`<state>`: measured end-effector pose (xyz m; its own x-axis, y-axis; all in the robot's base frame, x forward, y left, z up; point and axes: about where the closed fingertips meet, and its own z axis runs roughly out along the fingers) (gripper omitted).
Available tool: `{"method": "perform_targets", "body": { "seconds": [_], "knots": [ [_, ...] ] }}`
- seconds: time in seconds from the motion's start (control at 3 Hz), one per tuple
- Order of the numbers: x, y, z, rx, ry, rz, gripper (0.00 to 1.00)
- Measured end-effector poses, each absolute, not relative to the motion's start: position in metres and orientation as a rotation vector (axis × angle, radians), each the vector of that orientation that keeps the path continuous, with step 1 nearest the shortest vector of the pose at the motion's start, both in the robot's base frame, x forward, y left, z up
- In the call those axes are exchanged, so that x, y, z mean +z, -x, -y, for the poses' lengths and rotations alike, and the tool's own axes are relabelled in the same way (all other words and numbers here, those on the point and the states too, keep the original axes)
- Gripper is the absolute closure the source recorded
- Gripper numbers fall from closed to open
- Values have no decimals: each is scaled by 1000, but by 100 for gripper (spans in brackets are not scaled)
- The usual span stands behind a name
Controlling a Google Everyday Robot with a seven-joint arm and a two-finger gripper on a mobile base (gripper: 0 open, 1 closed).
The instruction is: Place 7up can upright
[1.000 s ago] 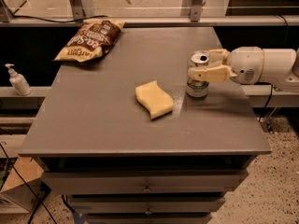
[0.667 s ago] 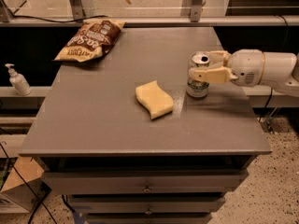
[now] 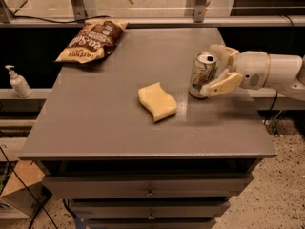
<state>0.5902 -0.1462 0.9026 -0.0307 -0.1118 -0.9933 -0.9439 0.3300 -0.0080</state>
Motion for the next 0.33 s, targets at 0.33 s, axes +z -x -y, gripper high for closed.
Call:
{"method": "perform_targets", "body": {
  "seconds": [0.33],
  "knots": [
    [903,-590,146,908,1031,-1442,0]
  ]
}}
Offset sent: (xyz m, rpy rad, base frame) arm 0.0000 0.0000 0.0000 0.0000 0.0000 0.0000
